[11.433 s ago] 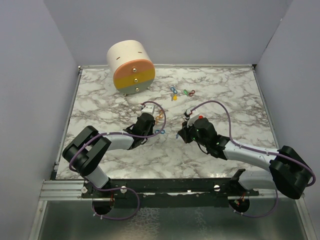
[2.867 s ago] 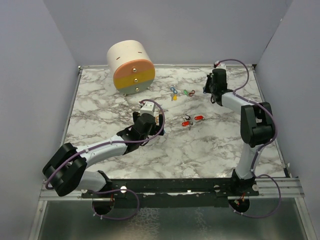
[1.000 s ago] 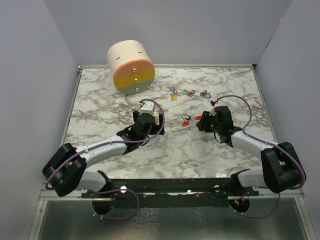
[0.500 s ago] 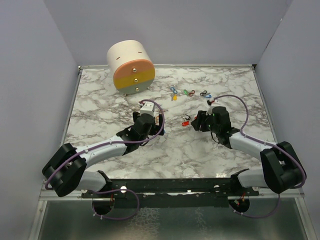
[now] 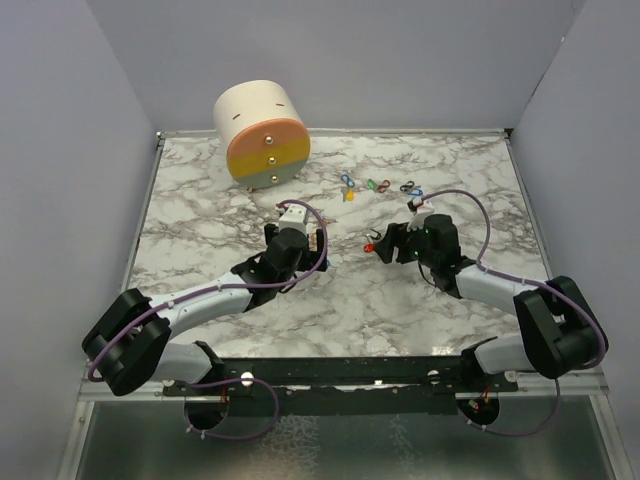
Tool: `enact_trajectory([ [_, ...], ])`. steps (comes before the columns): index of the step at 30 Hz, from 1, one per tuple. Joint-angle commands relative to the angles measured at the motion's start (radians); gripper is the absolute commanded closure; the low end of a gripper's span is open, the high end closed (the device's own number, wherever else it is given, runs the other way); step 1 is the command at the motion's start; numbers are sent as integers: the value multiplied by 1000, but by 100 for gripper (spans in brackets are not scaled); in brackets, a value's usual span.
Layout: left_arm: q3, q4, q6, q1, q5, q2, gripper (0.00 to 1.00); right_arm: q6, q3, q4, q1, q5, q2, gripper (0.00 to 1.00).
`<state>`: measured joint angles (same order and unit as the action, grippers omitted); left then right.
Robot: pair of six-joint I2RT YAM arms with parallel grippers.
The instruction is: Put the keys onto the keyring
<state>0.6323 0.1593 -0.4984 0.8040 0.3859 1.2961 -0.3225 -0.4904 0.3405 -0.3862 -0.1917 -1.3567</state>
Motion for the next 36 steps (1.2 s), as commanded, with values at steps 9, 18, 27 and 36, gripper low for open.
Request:
enact_trajectory([
  [9,-13,40,11,-16,4,-7,1,34,-32,77,-25,-33,-132,32],
  [18,-10,47,11,-20,-1,4,1,52,-63,80,-25,-10,-170,31],
  [27,-7,46,13,-24,-5,7,1,71,-90,99,-25,1,-208,30],
  [36,-12,47,13,-29,-7,5,1,82,-102,124,-25,15,-230,30],
])
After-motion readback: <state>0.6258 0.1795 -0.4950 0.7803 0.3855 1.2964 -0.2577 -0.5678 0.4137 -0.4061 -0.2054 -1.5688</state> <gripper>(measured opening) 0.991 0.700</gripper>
